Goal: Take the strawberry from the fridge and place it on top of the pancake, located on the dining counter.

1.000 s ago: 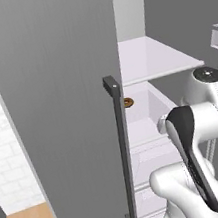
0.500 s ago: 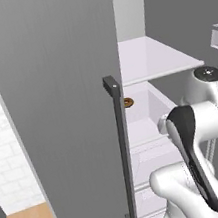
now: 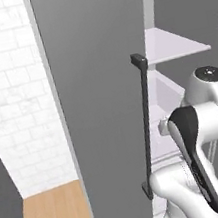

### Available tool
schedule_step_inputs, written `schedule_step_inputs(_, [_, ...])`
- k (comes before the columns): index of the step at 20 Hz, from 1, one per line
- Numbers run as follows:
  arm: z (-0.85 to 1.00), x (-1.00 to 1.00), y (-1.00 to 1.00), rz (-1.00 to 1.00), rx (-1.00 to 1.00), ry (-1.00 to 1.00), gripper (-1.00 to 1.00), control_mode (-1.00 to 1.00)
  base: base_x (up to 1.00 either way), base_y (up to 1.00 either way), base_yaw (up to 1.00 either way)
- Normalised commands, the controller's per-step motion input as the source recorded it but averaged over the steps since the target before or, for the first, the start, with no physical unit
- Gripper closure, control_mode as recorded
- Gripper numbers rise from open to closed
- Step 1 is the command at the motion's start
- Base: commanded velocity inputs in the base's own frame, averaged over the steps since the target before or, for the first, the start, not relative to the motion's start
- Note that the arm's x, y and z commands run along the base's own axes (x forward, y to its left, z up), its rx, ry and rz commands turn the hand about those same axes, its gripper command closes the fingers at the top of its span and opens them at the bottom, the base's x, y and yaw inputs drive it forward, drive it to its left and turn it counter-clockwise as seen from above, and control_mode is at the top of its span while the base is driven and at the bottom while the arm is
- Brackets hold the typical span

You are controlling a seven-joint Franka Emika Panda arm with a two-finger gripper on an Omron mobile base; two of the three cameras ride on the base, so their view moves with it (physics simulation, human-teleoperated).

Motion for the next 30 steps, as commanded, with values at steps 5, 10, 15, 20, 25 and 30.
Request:
schedule_step_inputs(5, [0.0,0.0,0.0,0.0,0.0,0.0,1.0,1.0,-0.96,0.01,-0.54])
schedule_step_inputs(10, [0.0,0.0,0.0,0.0,0.0,0.0,1.0,1.0,-0.96,0.07,-0.74])
schedule_step_inputs(15, [0.0,0.0,0.0,0.0,0.0,0.0,1.0,1.0,-0.49,0.0,-0.87])
schedule_step_inputs(20, [0.0,0.0,0.0,0.0,0.0,0.0,1.0,1.0,-0.07,-0.05,-0.92])
schedule_step_inputs(25, [0.0,0.0,0.0,0.0,0.0,0.0,1.0,1.0,0.0,-0.16,-0.92])
schedule_step_inputs(30, [0.0,0.0,0.0,0.0,0.0,0.0,1.0,1.0,0.05,-0.68,-0.66])
